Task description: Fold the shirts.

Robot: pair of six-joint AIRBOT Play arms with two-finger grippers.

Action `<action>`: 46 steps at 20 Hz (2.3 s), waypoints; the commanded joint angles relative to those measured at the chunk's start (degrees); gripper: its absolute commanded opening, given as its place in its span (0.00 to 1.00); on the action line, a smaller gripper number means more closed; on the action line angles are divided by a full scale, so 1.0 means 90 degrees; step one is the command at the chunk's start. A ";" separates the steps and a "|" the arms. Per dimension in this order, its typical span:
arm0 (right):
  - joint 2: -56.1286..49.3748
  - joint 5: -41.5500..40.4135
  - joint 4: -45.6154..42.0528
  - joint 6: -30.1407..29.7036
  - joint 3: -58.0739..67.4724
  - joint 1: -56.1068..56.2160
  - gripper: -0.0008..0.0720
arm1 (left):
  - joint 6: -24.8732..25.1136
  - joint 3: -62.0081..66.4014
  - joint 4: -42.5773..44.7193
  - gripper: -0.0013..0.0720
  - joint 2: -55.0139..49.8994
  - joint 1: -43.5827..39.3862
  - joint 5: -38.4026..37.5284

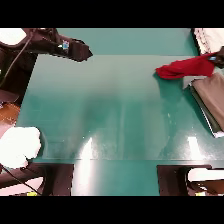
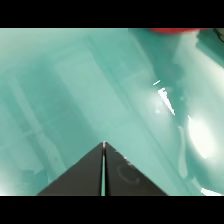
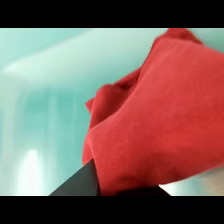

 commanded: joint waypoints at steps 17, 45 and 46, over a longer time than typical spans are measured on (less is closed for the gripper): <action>0.0923 0.1280 -0.1212 -0.0546 0.1285 -0.1200 0.03 | 0.0000 0.0002 0.0029 0.05 -0.0143 -0.0182 0.0027; 0.2521 0.1355 0.0493 -0.0495 -0.2625 -0.1049 0.59 | 0.0000 0.0002 0.0163 0.05 -0.0143 -0.0182 -0.0029; 0.2521 0.1277 0.0488 -0.0495 -0.2625 -0.0702 0.52 | 0.0000 0.0002 0.0160 0.05 -0.0143 -0.0182 0.0000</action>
